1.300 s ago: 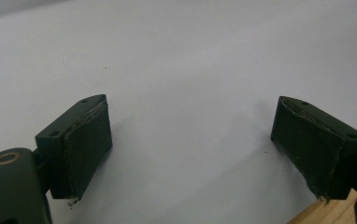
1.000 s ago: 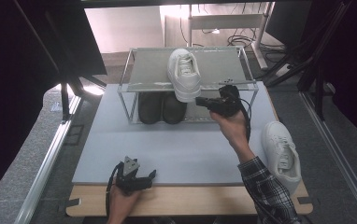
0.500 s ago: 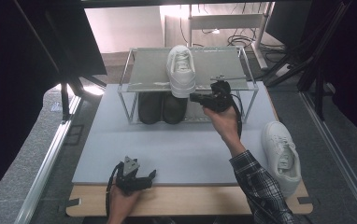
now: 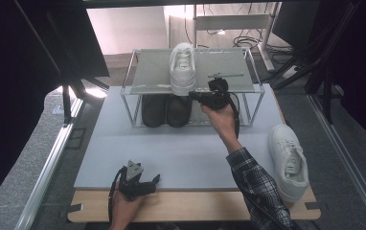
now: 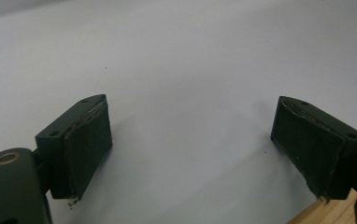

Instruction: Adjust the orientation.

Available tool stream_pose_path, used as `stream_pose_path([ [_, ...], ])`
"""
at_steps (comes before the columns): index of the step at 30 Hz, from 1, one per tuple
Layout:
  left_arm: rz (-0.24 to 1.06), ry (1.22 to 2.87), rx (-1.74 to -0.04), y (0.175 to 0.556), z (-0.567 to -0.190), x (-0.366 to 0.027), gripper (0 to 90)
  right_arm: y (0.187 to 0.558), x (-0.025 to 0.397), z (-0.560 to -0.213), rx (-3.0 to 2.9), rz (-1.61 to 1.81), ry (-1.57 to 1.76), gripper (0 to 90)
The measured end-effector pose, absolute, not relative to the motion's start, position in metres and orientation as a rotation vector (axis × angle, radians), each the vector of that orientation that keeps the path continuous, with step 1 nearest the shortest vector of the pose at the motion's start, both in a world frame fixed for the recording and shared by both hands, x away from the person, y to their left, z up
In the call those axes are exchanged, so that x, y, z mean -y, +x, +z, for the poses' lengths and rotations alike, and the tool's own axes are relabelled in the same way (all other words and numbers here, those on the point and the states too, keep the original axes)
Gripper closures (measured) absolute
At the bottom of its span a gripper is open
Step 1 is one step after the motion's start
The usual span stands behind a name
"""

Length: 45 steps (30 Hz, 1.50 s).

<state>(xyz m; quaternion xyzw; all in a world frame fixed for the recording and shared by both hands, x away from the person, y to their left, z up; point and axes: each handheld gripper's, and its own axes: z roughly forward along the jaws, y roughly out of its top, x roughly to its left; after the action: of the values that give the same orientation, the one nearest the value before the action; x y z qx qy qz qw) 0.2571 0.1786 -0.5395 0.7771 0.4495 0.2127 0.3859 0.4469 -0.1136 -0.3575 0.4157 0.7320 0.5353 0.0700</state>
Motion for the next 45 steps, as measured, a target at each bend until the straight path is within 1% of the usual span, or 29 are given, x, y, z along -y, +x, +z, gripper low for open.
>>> stream_pose_path([
  [17, 0.541, 1.978, -1.145, 0.257, -0.54, -0.179, 12.3, 0.458, 0.091, -0.359, -2.2, 1.594, 1.248, 89.5],
  [30, 0.541, 1.979, -1.145, 0.257, -0.54, -0.179, 12.3, 0.452, 0.095, -0.359, -2.219, 1.5, 1.183, 88.4],
  [33, 0.541, 1.978, -1.145, 0.257, -0.54, -0.179, 12.3, 0.449, 0.097, -0.359, -2.226, 1.487, 1.17, 86.6],
  [34, 0.541, 1.978, -1.145, 0.257, -0.54, -0.179, 12.3, 0.446, 0.098, -0.359, -2.238, 1.461, 1.151, 83.7],
  [39, 0.541, 1.978, -1.145, 0.257, -0.54, -0.179, 12.3, 0.438, 0.101, -0.357, -2.252, 1.407, 1.098, 77.1],
  [45, 0.54, 1.976, -1.145, 0.257, -0.54, -0.178, 12.3, 0.429, 0.107, -0.359, -2.267, 1.359, 1.066, 65.7],
])
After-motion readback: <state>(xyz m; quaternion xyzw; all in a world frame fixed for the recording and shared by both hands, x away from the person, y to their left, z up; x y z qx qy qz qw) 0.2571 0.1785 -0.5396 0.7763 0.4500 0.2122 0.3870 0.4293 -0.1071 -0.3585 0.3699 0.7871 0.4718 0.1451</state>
